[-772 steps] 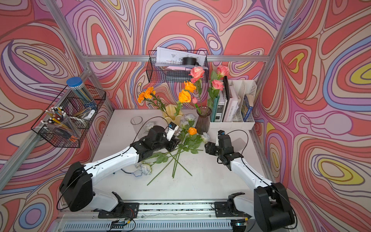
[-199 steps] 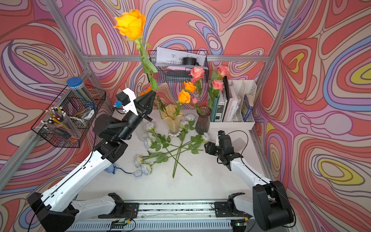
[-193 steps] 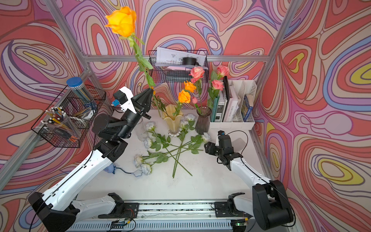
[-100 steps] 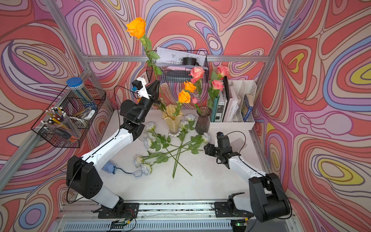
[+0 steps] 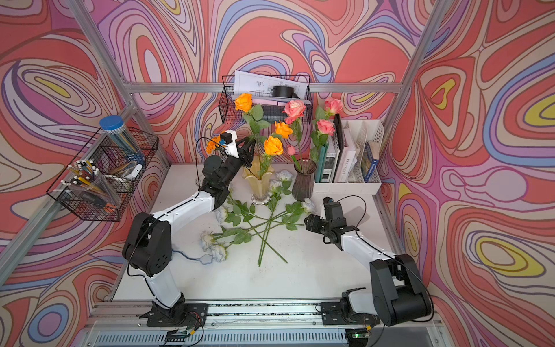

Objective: Arrange the flowers in different vases according to their colors
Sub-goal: Insert the flower into the vase, then pick up the flower at the center of the board.

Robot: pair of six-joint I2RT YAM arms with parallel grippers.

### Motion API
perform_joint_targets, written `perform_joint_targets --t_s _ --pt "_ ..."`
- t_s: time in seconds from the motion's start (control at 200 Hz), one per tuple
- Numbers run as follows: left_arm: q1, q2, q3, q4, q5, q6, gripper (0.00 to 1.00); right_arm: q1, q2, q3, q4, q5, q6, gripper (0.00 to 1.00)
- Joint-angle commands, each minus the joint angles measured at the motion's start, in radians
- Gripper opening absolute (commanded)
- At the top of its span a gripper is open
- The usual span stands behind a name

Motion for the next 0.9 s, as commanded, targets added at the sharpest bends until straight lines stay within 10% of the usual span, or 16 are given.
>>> perform_joint_targets --t_s 0.0,0.461,0.896 --pt "0.005 -0.131 -0.038 -0.076 -0.016 -0.009 0.45 -0.006 -0.030 0.003 0.020 -0.012 -0.004 0.67" --pt "-0.137 -0.632 -0.348 -0.819 -0.087 -0.008 0.45 -0.006 -0.007 0.003 0.045 -0.028 0.034 0.67" --pt "-0.208 -0.428 -0.363 -1.019 0.025 -0.040 0.42 -0.006 0.015 -0.003 0.067 -0.053 0.048 0.67"
